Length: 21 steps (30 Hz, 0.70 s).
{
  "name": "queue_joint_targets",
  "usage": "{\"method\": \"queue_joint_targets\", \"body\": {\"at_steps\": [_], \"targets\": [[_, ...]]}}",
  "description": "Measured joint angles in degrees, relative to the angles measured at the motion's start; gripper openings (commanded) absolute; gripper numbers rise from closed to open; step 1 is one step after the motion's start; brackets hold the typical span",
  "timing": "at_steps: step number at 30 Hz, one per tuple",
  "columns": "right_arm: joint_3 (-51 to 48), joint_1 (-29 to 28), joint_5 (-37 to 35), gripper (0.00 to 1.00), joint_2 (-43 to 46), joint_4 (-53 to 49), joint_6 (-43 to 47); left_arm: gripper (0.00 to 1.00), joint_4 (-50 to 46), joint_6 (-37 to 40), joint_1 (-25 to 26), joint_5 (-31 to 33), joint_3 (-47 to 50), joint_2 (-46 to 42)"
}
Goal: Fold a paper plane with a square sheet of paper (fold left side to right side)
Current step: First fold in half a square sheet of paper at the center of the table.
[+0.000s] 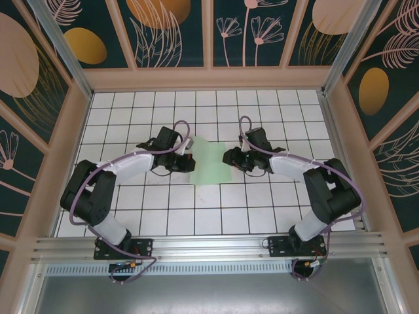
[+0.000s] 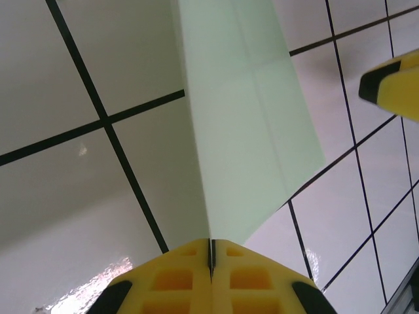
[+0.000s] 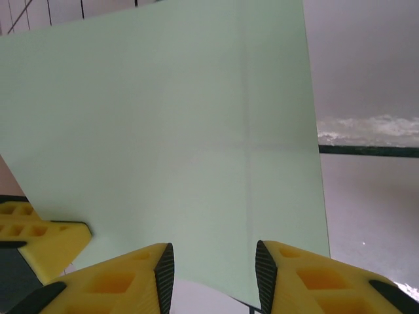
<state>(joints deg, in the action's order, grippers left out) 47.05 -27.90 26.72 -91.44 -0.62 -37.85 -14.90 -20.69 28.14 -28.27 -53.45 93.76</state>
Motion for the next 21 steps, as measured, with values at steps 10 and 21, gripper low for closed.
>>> {"method": "queue_joint_targets", "body": {"at_steps": [10,21], "targets": [[0.6,-0.2,0.5,0.41,-0.8,0.2,-0.2,0.0,-1.8,0.9,0.0,-1.3,0.7,0.0],[0.9,-1.5,1.2,0.41,-6.3,0.2,-0.5,0.05,-1.9,0.9,0.0,-1.2,1.0,0.0]]}}
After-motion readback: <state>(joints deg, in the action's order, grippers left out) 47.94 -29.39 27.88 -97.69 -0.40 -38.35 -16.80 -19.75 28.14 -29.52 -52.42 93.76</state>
